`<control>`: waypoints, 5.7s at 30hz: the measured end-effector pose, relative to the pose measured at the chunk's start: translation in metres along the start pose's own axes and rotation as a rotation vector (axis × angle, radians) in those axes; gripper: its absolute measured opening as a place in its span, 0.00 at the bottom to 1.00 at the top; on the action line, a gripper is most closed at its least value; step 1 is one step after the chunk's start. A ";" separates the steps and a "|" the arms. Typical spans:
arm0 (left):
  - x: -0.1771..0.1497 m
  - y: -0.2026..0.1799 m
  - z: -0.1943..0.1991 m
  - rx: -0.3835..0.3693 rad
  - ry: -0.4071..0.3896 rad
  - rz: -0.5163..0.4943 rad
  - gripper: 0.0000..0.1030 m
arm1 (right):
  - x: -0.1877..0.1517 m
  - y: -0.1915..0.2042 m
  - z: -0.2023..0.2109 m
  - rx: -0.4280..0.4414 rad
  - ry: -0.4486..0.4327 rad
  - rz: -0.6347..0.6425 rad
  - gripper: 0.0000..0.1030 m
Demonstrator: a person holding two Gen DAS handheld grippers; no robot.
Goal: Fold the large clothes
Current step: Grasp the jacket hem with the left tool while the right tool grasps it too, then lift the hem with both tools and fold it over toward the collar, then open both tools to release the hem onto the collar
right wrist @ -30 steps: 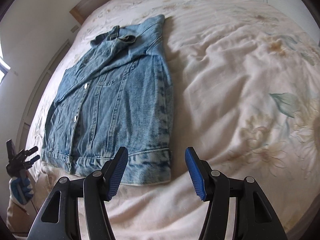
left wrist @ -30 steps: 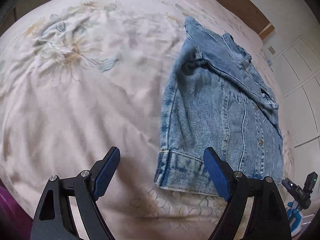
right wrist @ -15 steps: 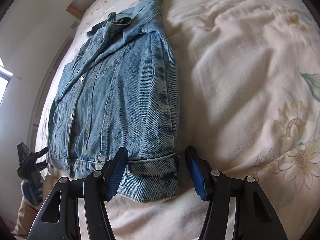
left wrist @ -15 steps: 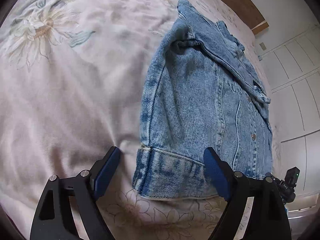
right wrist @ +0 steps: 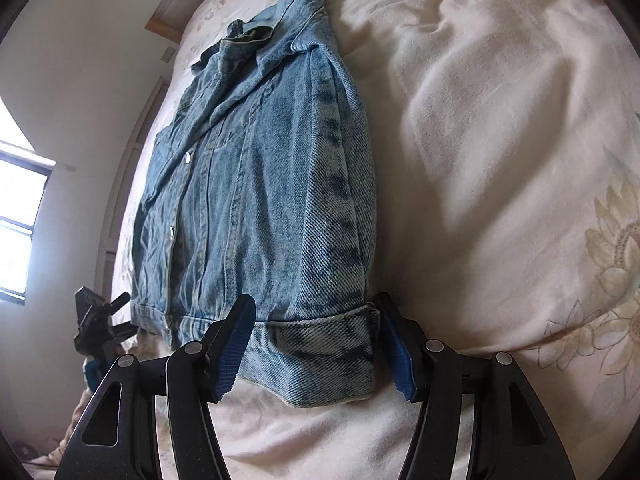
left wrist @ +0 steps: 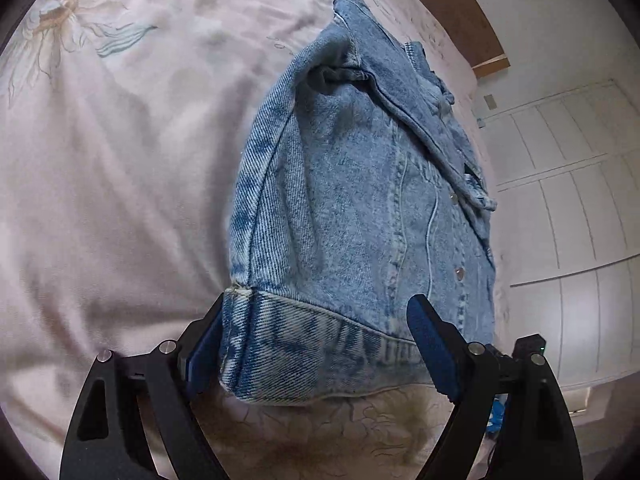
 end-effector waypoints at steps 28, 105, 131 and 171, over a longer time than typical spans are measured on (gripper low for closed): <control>-0.024 -0.012 -0.009 0.134 -0.044 -0.070 0.25 | -0.012 0.006 -0.001 0.081 -0.015 0.045 0.34; 0.182 -0.182 0.050 -0.364 -0.320 0.009 0.09 | 0.237 0.061 0.081 0.370 -0.496 -0.006 0.11; 0.315 -0.086 -0.119 -0.263 -0.201 0.251 0.49 | 0.356 -0.061 -0.098 0.177 -0.354 -0.379 0.43; 0.211 -0.140 -0.143 0.312 -0.271 -0.387 0.60 | 0.269 0.172 -0.164 -0.190 -0.106 0.469 0.60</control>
Point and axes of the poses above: each gripper's, at about its wrist camera, not at the fingertips, and z roughly against the way its jaws point, y to its left, x to its top, the point moved 2 cm from there along -z, roughly the way its jaws point, and after that the axes turned 10 degrees about z, right-handed, at the moved point
